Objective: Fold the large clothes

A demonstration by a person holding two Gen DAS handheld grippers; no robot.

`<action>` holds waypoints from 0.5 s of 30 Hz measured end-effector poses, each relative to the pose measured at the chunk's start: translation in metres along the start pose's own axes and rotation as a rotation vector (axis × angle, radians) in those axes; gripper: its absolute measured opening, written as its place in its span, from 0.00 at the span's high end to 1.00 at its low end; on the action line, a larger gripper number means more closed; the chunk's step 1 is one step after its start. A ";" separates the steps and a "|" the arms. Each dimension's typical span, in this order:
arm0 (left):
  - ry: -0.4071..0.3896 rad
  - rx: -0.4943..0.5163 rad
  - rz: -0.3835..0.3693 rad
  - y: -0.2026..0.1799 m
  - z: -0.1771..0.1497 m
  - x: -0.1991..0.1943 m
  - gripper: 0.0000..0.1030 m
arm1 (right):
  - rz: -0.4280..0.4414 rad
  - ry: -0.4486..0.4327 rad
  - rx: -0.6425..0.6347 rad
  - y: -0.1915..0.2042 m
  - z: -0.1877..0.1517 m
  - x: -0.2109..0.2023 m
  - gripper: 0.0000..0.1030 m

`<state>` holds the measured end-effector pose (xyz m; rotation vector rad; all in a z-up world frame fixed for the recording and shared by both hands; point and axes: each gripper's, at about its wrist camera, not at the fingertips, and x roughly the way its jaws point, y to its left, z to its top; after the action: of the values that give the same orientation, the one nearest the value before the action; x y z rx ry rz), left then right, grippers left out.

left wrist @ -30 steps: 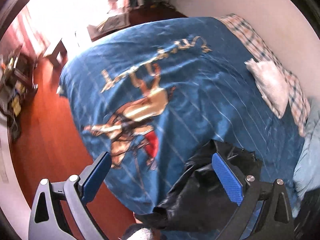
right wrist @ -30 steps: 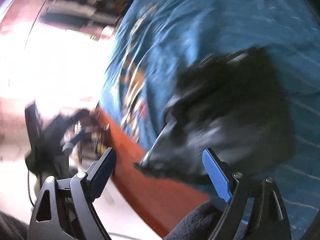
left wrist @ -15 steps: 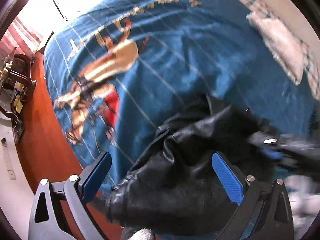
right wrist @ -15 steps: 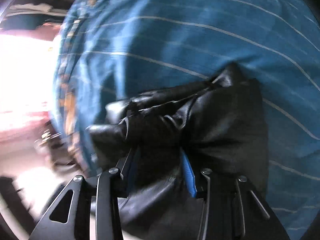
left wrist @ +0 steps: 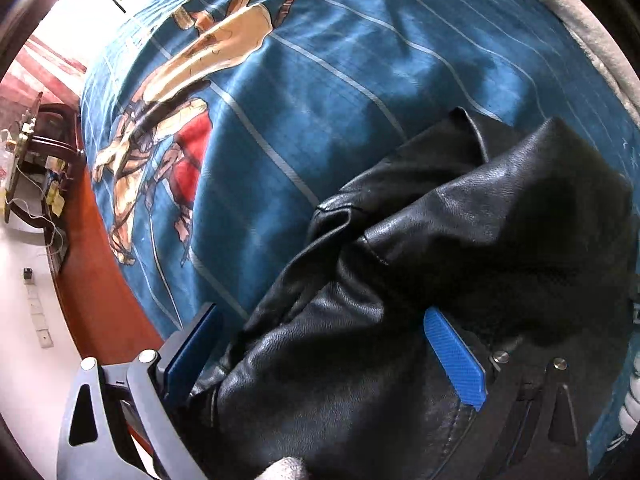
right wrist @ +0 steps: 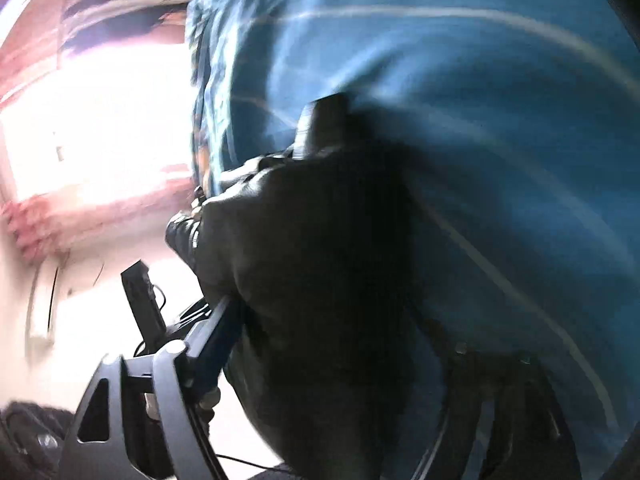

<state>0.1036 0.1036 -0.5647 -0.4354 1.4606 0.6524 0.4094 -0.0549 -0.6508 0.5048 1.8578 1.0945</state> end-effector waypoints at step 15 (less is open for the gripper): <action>-0.198 -0.128 -0.046 -0.012 0.038 -0.095 0.00 | 0.091 -0.502 0.253 -0.023 -0.055 -0.142 0.49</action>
<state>0.1412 0.1052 -0.4689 -0.4879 1.2228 0.7337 0.4380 -0.1934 -0.5892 0.9267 1.5385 0.7047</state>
